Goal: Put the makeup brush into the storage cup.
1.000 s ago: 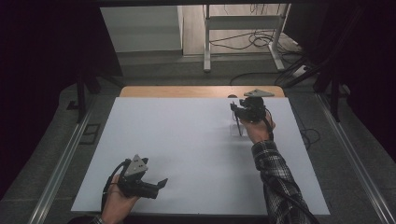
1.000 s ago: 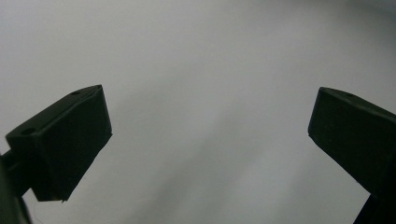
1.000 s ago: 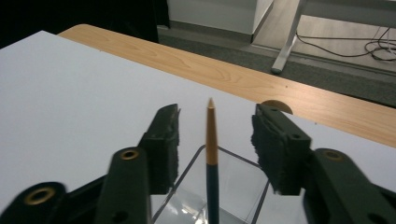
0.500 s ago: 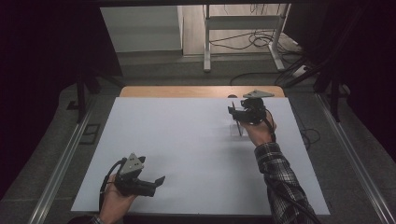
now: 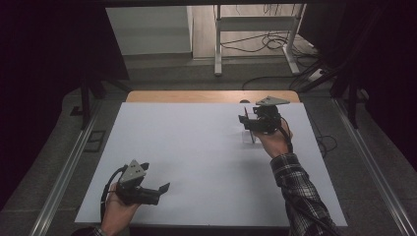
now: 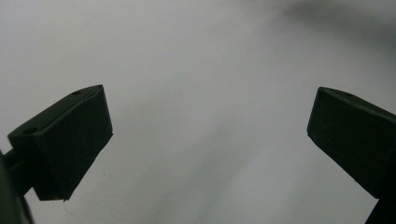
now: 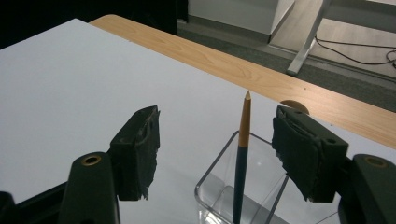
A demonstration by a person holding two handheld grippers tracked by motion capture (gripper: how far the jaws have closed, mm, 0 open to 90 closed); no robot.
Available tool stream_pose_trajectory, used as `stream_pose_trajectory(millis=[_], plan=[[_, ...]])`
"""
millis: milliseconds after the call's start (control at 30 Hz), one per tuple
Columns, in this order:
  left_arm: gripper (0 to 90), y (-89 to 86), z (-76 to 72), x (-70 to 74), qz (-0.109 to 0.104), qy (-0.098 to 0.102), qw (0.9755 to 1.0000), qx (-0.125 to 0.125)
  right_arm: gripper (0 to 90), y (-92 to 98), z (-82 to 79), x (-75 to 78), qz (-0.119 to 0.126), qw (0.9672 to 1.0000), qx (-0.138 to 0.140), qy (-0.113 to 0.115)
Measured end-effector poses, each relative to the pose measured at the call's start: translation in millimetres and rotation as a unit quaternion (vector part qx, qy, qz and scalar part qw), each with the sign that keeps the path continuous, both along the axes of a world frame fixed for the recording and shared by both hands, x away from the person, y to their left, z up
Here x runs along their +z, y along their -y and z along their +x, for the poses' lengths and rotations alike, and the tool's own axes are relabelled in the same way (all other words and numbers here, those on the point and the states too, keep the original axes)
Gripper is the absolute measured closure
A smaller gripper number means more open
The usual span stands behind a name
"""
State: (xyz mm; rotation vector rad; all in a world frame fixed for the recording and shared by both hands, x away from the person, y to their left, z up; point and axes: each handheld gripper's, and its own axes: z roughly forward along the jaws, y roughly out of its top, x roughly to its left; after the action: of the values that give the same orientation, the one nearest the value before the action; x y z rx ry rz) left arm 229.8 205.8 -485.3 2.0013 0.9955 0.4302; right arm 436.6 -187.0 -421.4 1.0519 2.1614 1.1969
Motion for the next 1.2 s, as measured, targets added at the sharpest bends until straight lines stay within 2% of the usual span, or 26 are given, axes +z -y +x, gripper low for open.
stream_pose_trajectory(millis=[667,1200], plan=[[0.5,-8.1,-0.3,1.3,-0.005,0.006,0.9999,0.010,21.4,-6.5,-20.4,9.4,-0.023,0.9994,0.024,0.005],[0.5,-8.9,-0.9,1.3,-0.005,0.007,0.9999,0.012,16.4,-10.0,-40.8,14.8,-0.029,0.9987,0.041,0.010]])
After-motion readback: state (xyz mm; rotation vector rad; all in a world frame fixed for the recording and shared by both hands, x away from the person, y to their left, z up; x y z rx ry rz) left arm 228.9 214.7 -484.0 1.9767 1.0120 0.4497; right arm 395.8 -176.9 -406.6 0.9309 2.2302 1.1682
